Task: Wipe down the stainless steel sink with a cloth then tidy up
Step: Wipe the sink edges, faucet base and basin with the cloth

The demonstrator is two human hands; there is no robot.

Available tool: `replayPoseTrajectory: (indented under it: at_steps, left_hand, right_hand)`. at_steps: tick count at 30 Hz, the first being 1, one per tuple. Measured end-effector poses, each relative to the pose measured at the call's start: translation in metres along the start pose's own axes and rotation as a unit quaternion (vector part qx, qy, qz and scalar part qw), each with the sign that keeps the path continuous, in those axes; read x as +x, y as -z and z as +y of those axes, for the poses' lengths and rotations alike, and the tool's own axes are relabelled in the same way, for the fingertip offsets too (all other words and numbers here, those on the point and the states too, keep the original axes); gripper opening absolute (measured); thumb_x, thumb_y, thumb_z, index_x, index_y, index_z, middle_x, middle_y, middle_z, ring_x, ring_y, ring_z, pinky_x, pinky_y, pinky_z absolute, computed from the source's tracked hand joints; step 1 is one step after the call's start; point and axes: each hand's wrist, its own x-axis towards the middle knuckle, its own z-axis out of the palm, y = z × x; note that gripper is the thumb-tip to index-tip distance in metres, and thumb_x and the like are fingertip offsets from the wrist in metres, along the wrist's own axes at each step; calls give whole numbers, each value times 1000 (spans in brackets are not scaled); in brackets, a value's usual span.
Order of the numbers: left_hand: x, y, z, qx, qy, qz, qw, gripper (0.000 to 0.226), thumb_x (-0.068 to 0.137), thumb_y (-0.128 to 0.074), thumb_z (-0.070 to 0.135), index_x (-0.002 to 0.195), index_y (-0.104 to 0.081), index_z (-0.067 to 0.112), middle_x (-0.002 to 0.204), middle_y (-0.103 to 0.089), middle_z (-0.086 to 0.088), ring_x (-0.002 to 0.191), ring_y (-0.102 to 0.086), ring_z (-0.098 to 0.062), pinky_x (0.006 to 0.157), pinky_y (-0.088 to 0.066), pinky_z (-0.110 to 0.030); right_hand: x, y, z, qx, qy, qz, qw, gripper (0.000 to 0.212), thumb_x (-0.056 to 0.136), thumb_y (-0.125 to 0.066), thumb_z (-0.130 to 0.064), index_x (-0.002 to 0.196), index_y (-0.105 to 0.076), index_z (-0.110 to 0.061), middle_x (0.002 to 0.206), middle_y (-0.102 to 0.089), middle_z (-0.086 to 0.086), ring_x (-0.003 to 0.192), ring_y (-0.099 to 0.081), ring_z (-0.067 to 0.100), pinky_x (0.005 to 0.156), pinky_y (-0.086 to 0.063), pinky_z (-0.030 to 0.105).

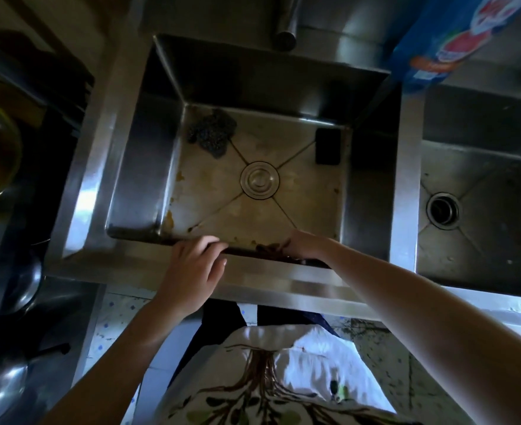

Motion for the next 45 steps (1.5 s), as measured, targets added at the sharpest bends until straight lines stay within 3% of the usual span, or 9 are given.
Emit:
replayPoseTrajectory:
  at_steps: [4,8,16,23,27,30,35,41,45]
  left_hand:
    - [14,-3,22,-4,-3,-10,1000,41,90,-36,34,112,-65,17,112,-61,1,101,-58,-23,89,-38,-37]
    - [26,-5,39,-13,3,6,1000,41,91,-36,35,111,-66,16,112,-62,-2,100,-59,-27,90,-40,-41]
    - [38,-6,63,-30,23,27,999,45,91,-34,36,112,-66,14,115,-61,-4,103,-58,-29,93,-40,-48]
    - [31,-10,64,-29,27,39,998,44,90,-35,35,108,-68,12,111,-62,-6,99,-59,-30,91,-41,-44]
    - [27,-9,48,-33,22,33,999,44,90,-35,35,108,-68,12,111,-63,-5,101,-59,-28,92,-41,-44]
    - [21,-4,30,-32,18,40,999,43,90,-36,35,109,-68,13,111,-63,-5,101,-59,-28,92,-41,-43]
    - [13,12,-15,-18,25,56,998,40,90,-37,35,107,-68,16,110,-63,-2,98,-60,-26,89,-35,-36]
    - [-2,41,-81,5,36,50,998,42,90,-36,36,111,-67,16,119,-59,-5,109,-55,-28,94,-37,-41]
    - [-6,60,-117,13,44,49,998,41,89,-37,34,111,-66,16,125,-58,-6,111,-54,-27,94,-37,-40]
  right_hand:
    - [-7,2,31,-34,-12,1,999,38,99,-42,-31,113,-68,-7,113,-68,10,103,-61,27,94,-44,35]
    - [-11,1,56,-124,-46,11,991,43,100,-35,-30,110,-63,1,114,-64,20,105,-59,33,90,-44,36]
    - [-28,9,79,-186,-45,11,982,42,103,-29,-26,135,-47,-6,133,-54,19,119,-52,33,95,-40,34]
    - [-24,15,77,-218,-62,-22,974,44,100,-32,-34,112,-60,-2,111,-62,15,102,-59,30,86,-44,33]
    - [-19,11,57,-181,-83,-10,980,39,101,-33,-31,75,-52,-10,75,-50,4,71,-47,17,76,-38,27]
    - [-12,7,30,-139,-73,-1,988,40,100,-36,-35,82,-60,-8,75,-57,5,72,-52,17,74,-42,25]
    - [1,-1,-33,-99,-60,-6,993,38,99,-39,-30,88,-64,-4,67,-65,8,49,-56,15,46,-44,22]
    - [17,-7,-114,-66,-42,-2,997,40,101,-31,-23,118,-61,-4,107,-67,14,60,-61,18,53,-47,22]
    - [32,-14,-152,-9,-11,36,999,35,96,-46,-22,124,-58,-4,118,-61,15,106,-60,30,60,-46,18]
